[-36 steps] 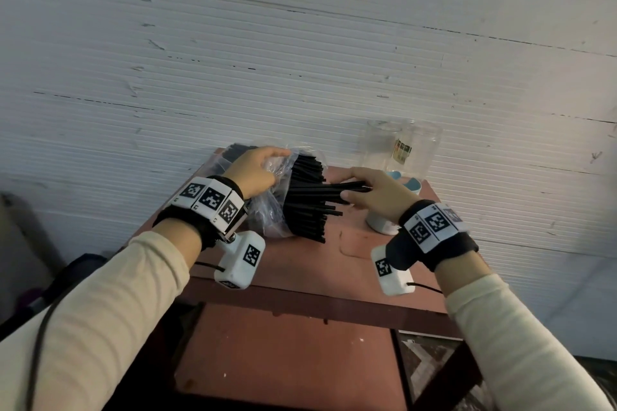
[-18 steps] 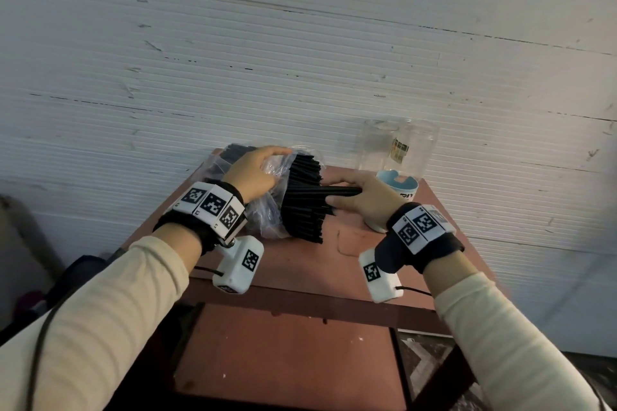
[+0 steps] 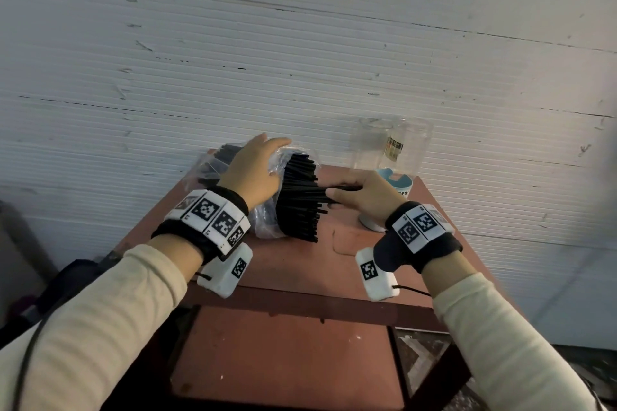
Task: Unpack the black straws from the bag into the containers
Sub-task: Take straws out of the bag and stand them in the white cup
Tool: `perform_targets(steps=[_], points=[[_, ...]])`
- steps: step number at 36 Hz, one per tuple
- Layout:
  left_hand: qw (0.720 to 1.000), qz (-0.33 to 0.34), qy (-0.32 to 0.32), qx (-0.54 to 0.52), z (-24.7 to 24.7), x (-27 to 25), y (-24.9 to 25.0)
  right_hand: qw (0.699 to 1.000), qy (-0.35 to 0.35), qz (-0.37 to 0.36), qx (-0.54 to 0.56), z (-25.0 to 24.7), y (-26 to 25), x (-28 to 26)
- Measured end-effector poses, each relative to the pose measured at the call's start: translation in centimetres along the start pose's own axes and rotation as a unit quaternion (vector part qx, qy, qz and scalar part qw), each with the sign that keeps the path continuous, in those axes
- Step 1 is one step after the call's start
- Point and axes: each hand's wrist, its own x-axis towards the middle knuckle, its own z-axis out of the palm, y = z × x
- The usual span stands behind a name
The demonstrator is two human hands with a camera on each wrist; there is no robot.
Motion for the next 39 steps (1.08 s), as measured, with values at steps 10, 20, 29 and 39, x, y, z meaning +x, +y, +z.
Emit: perform_targets(steps=[10,20,29,39], points=[[0.963,0.069,-0.223,0.133,2.8,1.7,5.9,0.996,0.020,-0.025,-0.085,-2.9,-1.9,-3.4],[0.972,0.121,-0.167,0.114,5.4,2.8,8.8,0.979,0.054,-0.073,-0.181,-7.2,-4.0,-7.0],[0.988,0.084,-0.088,-0.096,4.8,3.5,14.5,0.937,0.224,-0.227,-0.142,-10.1,-9.4,-8.2],[0.941,-0.036,-0.097,-0.323,9.8,1.3,15.2,0.913,0.246,-0.228,-0.234,-7.8,-8.4,-6.0]])
